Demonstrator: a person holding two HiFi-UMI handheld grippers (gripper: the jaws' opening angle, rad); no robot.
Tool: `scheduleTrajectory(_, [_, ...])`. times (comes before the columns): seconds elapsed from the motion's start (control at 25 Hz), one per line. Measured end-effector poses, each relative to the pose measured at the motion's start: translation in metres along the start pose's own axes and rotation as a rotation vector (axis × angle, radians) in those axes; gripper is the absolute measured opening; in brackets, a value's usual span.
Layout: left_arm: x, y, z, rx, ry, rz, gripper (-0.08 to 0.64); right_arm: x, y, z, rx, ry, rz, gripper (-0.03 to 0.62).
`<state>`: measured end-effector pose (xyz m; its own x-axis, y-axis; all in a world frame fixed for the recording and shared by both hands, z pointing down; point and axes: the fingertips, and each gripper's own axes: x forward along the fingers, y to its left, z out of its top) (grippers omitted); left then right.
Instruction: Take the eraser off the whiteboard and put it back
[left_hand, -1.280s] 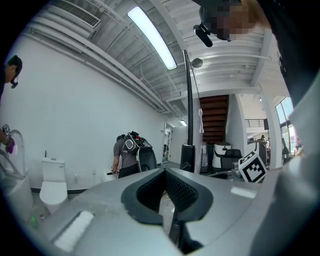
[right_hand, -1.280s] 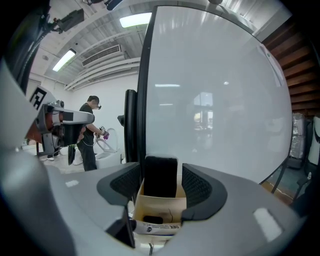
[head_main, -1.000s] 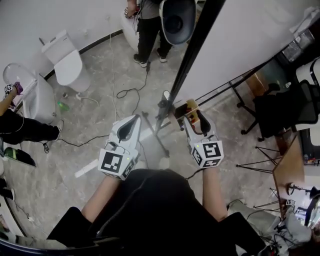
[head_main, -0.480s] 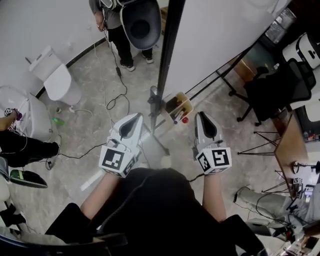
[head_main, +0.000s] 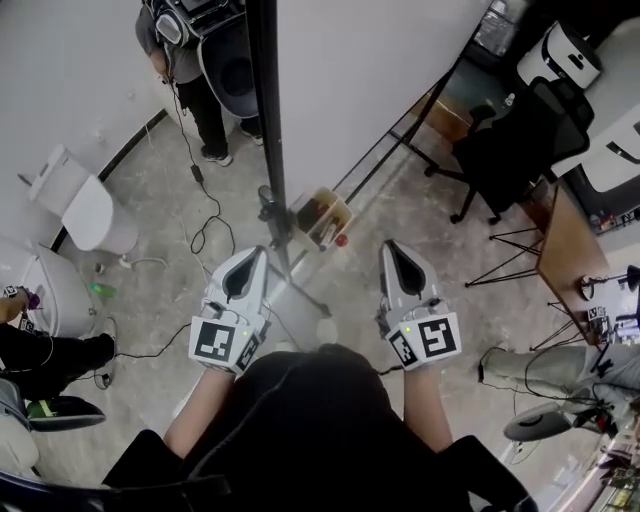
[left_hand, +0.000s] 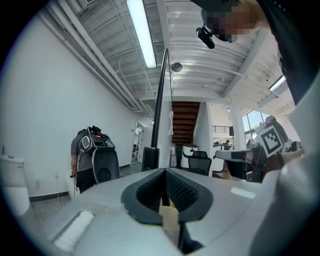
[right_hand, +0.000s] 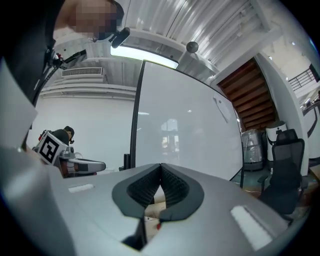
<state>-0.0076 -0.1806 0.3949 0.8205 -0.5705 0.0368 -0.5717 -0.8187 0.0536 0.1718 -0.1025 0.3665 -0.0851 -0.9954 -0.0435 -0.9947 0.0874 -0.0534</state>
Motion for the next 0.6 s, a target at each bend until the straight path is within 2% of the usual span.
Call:
scheduleTrajectory(0.32, [0.0029, -0.0041, 0.0015, -0.010, -0.007, -0.017, 0.004, -0.0106, -0.0042, -0.0010, -0.002, 0.007, -0.033, 0.009])
scheduleTrajectory(0.6, [0.0032, -0.0053, 0.0032, -0.008, -0.009, -0.014, 0.005, -0.0088, -0.0051, 0.0018, -0.004, -0.001, -0.029, 0.009])
